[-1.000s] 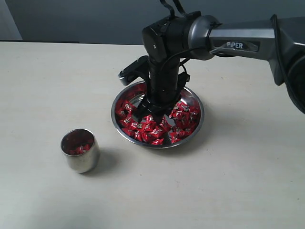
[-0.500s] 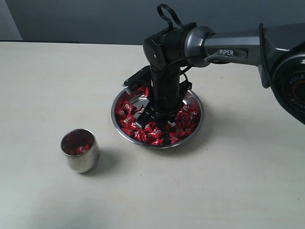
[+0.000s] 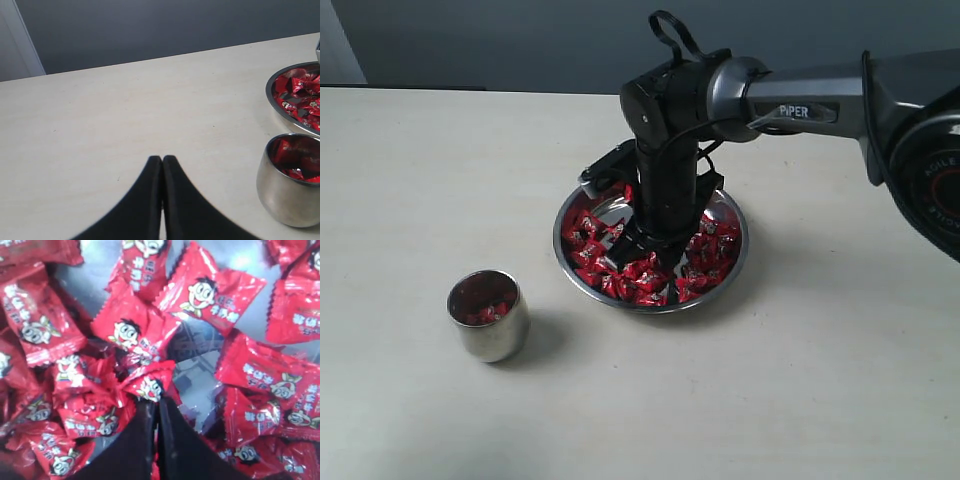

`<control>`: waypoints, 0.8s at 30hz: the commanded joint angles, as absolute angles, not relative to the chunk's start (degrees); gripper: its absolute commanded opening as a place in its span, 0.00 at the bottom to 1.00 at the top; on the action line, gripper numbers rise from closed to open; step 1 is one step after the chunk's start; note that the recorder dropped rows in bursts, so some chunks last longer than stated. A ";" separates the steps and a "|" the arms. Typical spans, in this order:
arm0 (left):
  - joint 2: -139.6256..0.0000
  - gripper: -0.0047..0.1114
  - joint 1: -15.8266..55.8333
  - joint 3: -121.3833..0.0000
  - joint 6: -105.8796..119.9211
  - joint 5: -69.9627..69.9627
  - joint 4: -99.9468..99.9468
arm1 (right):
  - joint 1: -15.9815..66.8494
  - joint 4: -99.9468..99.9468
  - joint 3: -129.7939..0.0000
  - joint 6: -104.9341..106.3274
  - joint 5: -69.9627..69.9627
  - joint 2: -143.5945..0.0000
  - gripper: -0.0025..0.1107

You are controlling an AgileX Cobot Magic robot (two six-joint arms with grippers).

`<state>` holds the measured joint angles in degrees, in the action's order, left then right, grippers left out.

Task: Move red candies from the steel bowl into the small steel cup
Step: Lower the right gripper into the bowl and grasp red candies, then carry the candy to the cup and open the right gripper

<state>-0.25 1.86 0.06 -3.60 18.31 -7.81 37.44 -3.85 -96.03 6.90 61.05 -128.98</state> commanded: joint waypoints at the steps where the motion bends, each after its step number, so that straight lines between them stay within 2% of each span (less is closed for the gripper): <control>1: 0.00 0.04 1.71 0.00 -3.91 17.77 -7.65 | 37.27 -3.75 -95.92 6.77 59.36 -126.18 0.02; 13: 0.00 0.04 1.71 0.00 -3.91 17.77 -7.65 | 38.39 8.72 -95.92 11.10 54.67 -118.73 0.02; 18: 0.00 0.04 1.71 0.00 -3.91 17.77 -7.65 | 41.77 17.93 -95.92 18.26 52.36 -117.49 0.02; 24: 0.00 0.04 1.71 0.00 -3.91 17.77 -7.65 | 46.82 19.75 -95.92 20.69 51.10 -117.49 0.02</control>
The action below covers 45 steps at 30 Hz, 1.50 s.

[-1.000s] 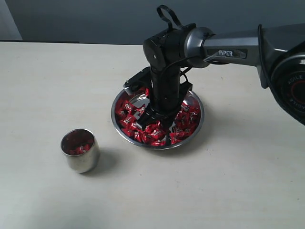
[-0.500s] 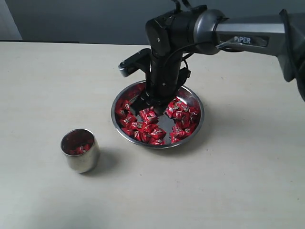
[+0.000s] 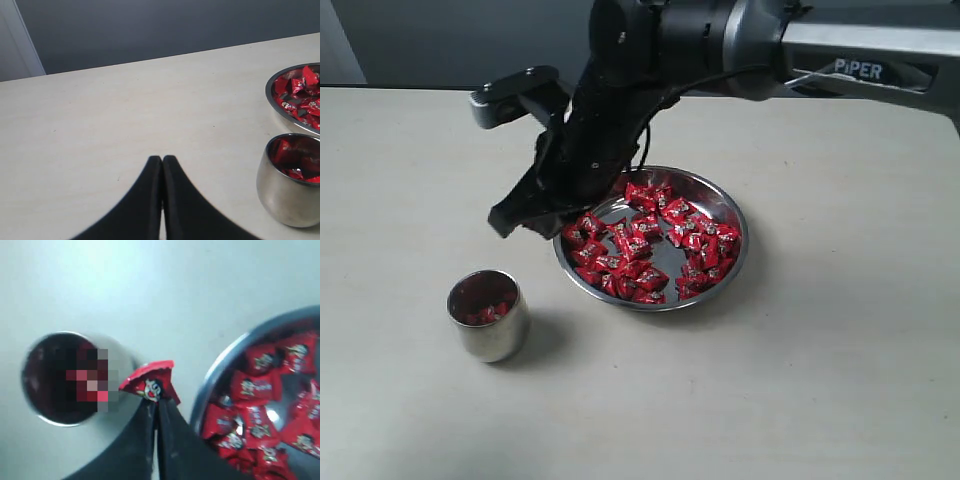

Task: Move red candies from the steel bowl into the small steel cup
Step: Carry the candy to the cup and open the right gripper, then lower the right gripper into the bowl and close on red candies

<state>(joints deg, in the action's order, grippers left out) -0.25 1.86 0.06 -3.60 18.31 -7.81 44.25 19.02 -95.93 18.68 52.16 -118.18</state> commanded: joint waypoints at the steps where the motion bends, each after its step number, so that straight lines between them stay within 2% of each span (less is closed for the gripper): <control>1: 0.00 0.04 1.71 0.00 -3.91 17.77 -7.65 | 47.37 19.75 -95.92 21.01 51.09 -117.49 0.02; 17: 0.00 0.04 1.71 0.00 -3.91 17.77 -7.65 | 50.63 20.09 -95.92 21.01 54.80 -117.49 0.03; 24: 0.00 0.04 1.71 0.00 -3.91 17.77 -7.65 | 50.76 21.38 -95.92 22.52 54.56 -117.49 0.23; 31: 0.00 0.04 1.71 0.00 -3.91 17.77 -7.65 | 50.76 19.91 -95.92 22.52 54.33 -117.49 0.25; 38: 0.00 0.04 1.71 0.00 -3.91 17.77 -7.65 | 45.12 7.07 -95.92 8.66 54.33 -117.49 0.25; 45: 0.00 0.04 1.71 0.00 -3.91 17.77 -7.65 | 37.96 7.31 -95.92 7.74 58.31 -118.52 0.25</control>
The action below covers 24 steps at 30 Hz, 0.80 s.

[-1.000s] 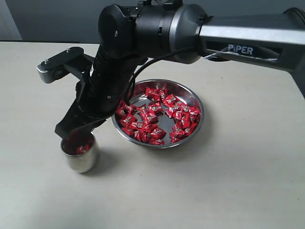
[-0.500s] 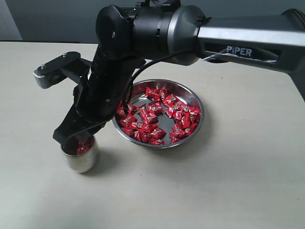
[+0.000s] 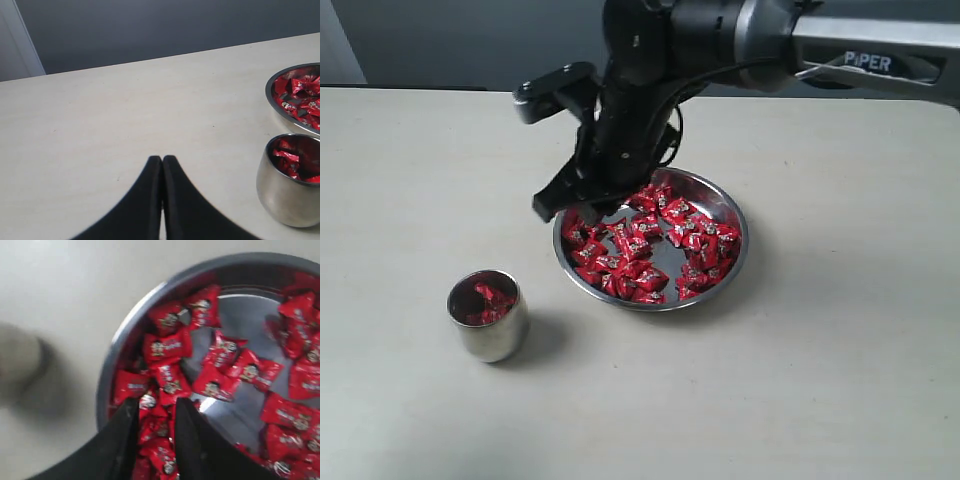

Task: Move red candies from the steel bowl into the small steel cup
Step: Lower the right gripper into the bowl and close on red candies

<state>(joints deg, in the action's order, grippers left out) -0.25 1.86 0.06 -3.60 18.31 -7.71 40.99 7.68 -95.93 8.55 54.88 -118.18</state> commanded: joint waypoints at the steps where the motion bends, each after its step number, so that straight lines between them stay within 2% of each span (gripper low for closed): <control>1: 0.00 0.04 1.71 0.00 -3.91 17.77 -7.65 | 37.42 7.31 -95.92 7.84 59.89 -119.15 0.25; 12: 0.00 0.04 1.71 0.00 -3.91 17.77 -7.65 | 36.62 8.14 -95.92 10.64 64.77 -126.20 0.26; 18: 0.00 0.04 1.71 0.00 -3.91 17.77 -7.65 | 36.62 7.93 -95.92 10.68 64.77 -126.84 0.41; 24: 0.00 0.04 1.71 0.00 -3.91 17.77 -7.65 | 36.62 7.93 -95.92 10.68 63.85 -127.21 0.42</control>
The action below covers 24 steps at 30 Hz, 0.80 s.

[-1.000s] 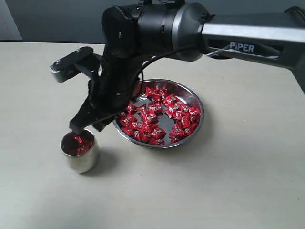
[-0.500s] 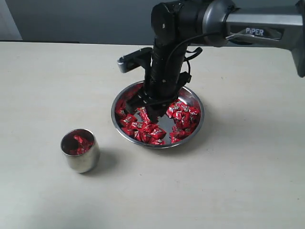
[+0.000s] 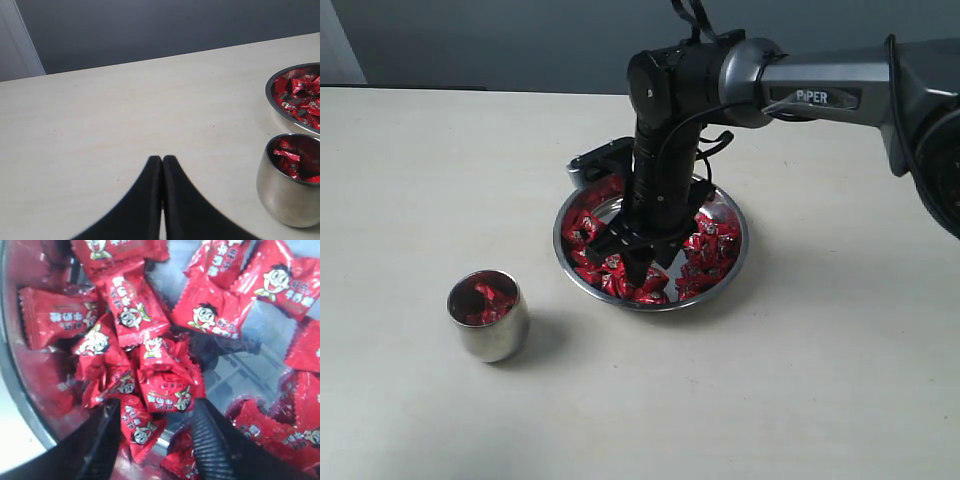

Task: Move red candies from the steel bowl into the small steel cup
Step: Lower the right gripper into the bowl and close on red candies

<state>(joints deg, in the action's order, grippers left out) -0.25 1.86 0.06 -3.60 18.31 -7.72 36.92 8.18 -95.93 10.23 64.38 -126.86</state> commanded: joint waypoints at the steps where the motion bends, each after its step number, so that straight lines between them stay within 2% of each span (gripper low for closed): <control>1: 0.00 0.04 1.71 0.00 -3.91 17.77 -7.65 | 36.62 7.93 -95.92 10.68 63.85 -127.52 0.42; 15: 0.00 0.04 1.71 0.00 -3.91 17.77 -7.65 | 36.62 7.73 -95.92 10.68 63.76 -128.94 0.40; 21: 0.00 0.04 1.71 0.00 -3.91 17.77 -7.65 | 36.62 7.61 -95.92 10.68 63.76 -128.94 0.14; 24: 0.00 0.04 1.71 0.00 -3.91 17.77 -7.65 | 36.62 7.61 -95.92 10.68 63.76 -128.94 0.06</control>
<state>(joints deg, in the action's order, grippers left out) -0.25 1.86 0.06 -3.60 18.31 -7.72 36.92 8.11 -95.93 10.32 63.93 -128.95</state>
